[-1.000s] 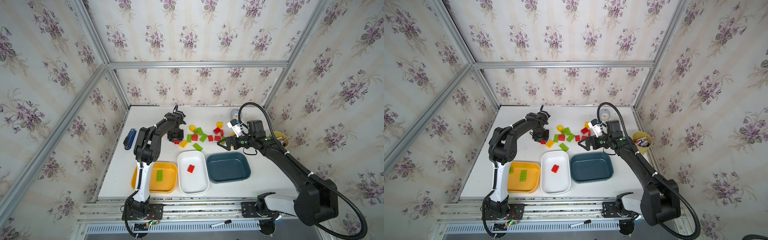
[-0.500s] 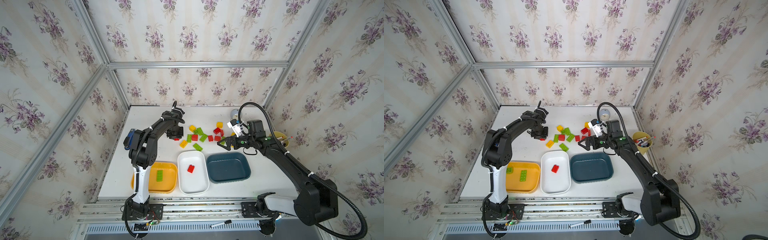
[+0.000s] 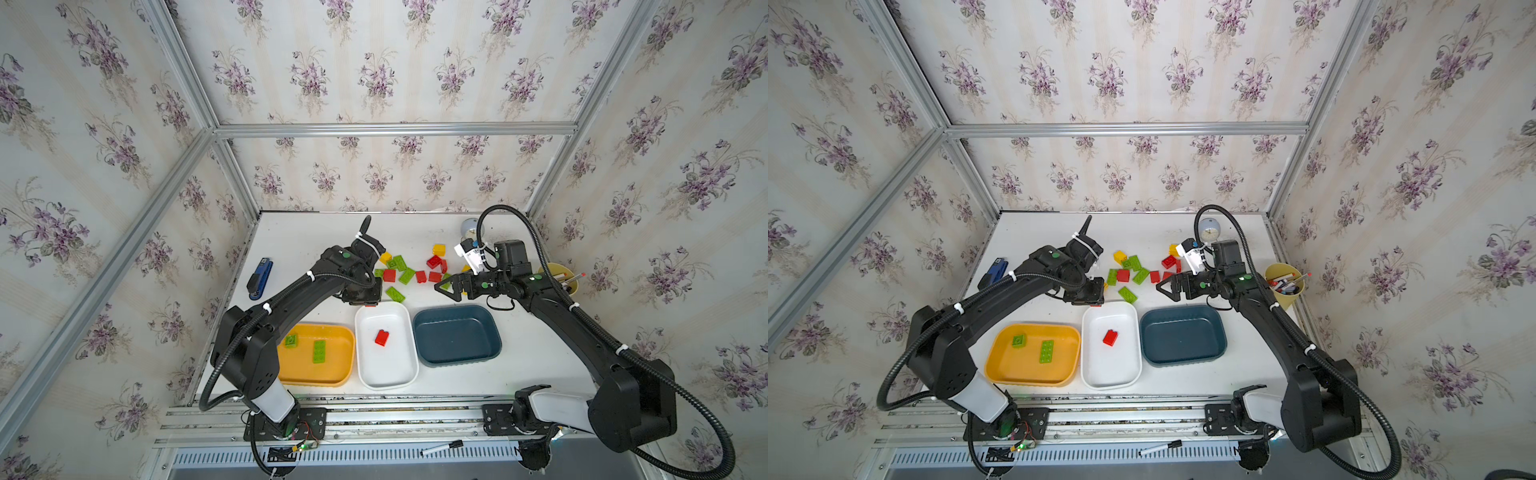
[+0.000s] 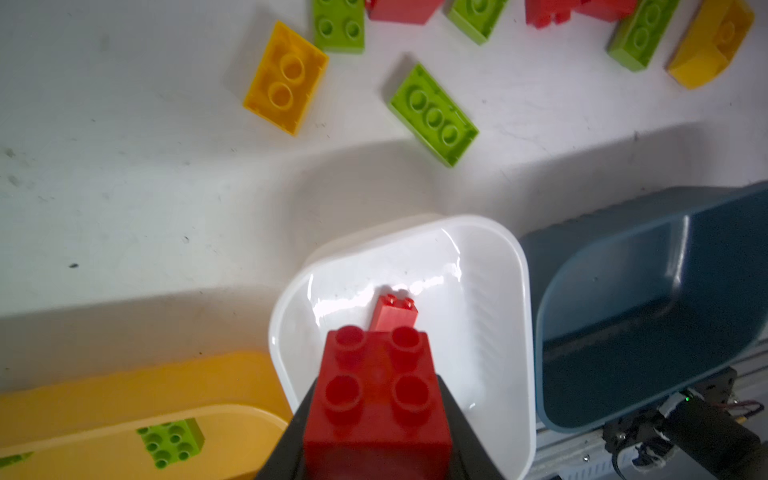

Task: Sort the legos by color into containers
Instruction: 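Carry the second red brick with the left gripper into the white tray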

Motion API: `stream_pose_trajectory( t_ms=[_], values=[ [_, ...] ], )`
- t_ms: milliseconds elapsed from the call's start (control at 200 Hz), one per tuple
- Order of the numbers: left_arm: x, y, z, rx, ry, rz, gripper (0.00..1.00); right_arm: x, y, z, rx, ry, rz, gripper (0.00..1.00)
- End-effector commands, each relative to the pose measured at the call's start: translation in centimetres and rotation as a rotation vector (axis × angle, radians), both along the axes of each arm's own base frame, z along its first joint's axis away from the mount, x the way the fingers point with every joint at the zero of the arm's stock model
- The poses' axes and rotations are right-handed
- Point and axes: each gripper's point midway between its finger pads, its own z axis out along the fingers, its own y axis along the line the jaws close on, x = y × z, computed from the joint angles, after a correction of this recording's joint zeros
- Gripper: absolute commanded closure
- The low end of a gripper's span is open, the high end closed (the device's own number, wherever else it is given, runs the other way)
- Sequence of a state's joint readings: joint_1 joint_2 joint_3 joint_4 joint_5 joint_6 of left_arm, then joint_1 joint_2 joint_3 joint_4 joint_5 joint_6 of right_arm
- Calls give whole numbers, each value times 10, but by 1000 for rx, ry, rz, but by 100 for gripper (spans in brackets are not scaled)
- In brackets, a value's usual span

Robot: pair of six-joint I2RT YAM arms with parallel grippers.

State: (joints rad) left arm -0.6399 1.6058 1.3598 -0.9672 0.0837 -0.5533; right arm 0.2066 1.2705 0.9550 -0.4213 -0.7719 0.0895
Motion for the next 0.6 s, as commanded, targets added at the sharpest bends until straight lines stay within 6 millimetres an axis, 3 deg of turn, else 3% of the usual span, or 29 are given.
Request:
stream_pose_trajectory(
  t_ms=[0, 105, 270, 385, 475, 595],
  values=[
    [-22, -4, -8, 8, 42, 41, 67, 2, 0, 2, 0, -25, 1, 0],
    [-35, -2, -26, 55, 65, 31, 67, 0, -1, 2, -2, -27, -1, 0],
    [-39, -1, -56, 89, 97, 26, 66, -3, -1, 0, -5, -23, -1, 0],
    [-41, 0, -66, 110, 114, 10, 58, -5, -3, -1, -11, -23, -2, 0],
    [-42, -1, -64, 104, 116, 3, 49, -5, -3, 0, -17, -26, -1, 0],
    [-36, -1, -41, 107, 83, -13, 38, -4, -3, 2, -17, -31, -2, 0]
  ],
)
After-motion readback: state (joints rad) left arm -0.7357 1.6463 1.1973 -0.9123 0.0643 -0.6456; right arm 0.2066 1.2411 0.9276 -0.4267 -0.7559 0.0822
